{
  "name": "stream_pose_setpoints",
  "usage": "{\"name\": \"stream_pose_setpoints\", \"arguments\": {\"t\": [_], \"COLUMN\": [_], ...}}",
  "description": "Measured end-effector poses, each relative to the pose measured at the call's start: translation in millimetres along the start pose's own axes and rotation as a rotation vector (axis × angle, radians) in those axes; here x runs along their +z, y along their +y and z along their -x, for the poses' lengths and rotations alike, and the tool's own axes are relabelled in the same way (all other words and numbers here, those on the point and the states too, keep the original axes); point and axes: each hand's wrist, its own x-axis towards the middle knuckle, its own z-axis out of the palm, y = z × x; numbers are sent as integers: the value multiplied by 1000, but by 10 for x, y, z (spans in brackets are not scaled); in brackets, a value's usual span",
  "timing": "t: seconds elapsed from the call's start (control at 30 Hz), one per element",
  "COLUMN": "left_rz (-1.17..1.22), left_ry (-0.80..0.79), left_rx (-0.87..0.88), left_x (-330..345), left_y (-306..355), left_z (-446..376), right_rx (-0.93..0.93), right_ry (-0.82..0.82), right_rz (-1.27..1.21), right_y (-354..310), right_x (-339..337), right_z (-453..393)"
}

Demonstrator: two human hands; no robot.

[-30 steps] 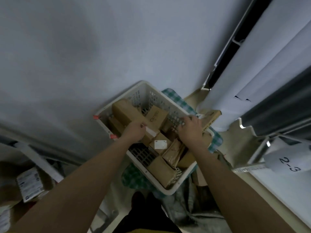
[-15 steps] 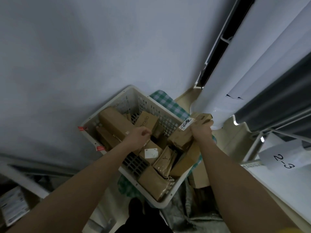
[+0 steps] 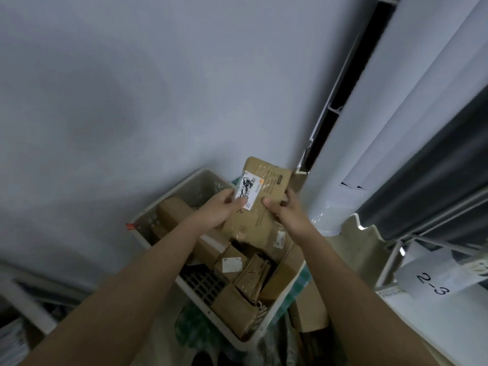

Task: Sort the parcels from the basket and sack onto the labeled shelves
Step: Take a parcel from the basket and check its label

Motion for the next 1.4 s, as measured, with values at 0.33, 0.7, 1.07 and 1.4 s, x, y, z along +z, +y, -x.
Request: {"name": "stream_pose_setpoints", "arguments": {"t": [0.33,0.7,1.07,1.4], "left_rz": [-138,-691,-190,-321], "left_ry": [186,509,431,489], "left_rx": [290,478,388,470], "left_x": [-218,-357,-754,-522], "left_y": [1,7,56,180], "left_z": [171,298,661,773], "right_rx": [-238,-1005,-596,-578], "right_ry": [-18,171,40,-167], "right_rz": [56,942,492,571], "right_y": [-199,-410,-374,-486], "right_x": [139,340,332,537], "right_z": [254,358,312,418]}}
